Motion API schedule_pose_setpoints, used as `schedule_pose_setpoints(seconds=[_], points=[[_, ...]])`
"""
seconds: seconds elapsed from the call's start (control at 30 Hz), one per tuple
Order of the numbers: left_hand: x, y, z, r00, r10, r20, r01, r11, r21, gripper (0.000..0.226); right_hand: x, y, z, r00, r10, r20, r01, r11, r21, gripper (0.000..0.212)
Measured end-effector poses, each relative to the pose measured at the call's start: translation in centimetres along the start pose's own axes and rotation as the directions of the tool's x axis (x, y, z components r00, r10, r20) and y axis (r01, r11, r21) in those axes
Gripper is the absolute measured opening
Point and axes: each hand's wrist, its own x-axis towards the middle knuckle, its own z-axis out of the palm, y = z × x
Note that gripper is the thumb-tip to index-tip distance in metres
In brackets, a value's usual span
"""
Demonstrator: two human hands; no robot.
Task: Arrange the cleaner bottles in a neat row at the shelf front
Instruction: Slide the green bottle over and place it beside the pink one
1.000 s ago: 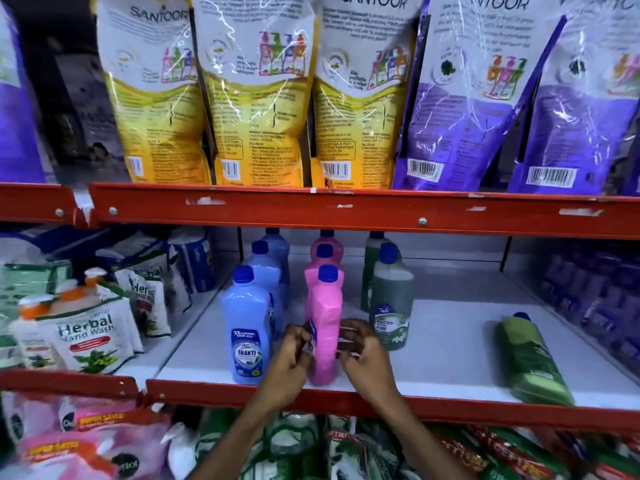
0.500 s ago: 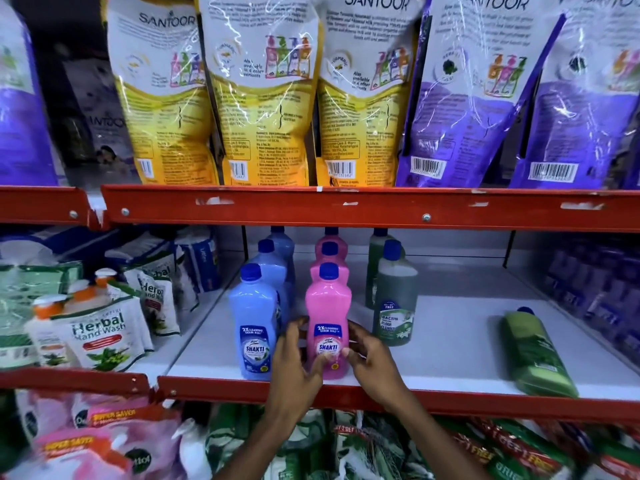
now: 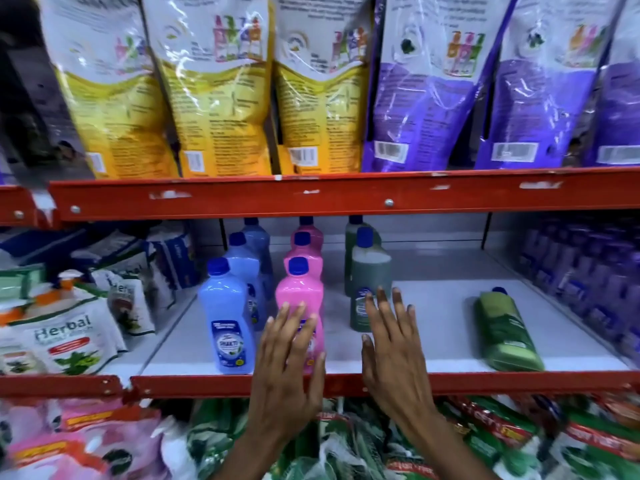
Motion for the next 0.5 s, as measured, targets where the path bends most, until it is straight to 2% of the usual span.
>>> schedule_pose_setpoints(seconds=[0.07, 0.13, 0.23, 0.33, 0.4, 0.5], points=[[1.7, 2.0, 1.3, 0.99, 0.094, 0.107, -0.099, 0.994, 0.046, 0.066, 0.2, 2.1, -1.4, 0.999, 0.004, -0.033, -0.008, 0.991, -0.132, 0.067], [3.1, 4.2, 3.3, 0.97, 0.071, 0.234, -0.09, 0.994, 0.069, 0.069, 0.3, 4.7, -2.6, 0.997, 0.049, -0.056, -0.06, 0.975, -0.214, 0.067], [4.3, 6.6, 7.4, 0.931, 0.023, 0.364, -0.054, 0.996, 0.076, 0.068, -0.1, 9.0, -3.8, 0.986, 0.15, -0.065, -0.163, 0.948, -0.275, 0.064], [5.4, 9.3, 11.3, 0.885, 0.058, 0.463, -0.079, 0.996, 0.028, 0.065, -1.0, 13.9, -4.5, 0.966, 0.251, -0.057, -0.257, 0.927, -0.274, 0.061], [6.2, 11.1, 13.9, 0.834, 0.03, 0.55, 0.022, 0.996, -0.088, 0.063, -1.3, 16.6, -5.2, 0.935, 0.352, -0.034, -0.35, 0.908, -0.231, 0.06], [7.6, 14.1, 17.9, 0.695, -0.071, 0.716, 0.312, 0.926, -0.211, 0.061, -1.4, 19.9, -6.1, 0.85, 0.524, 0.051, -0.51, 0.843, -0.169, 0.061]])
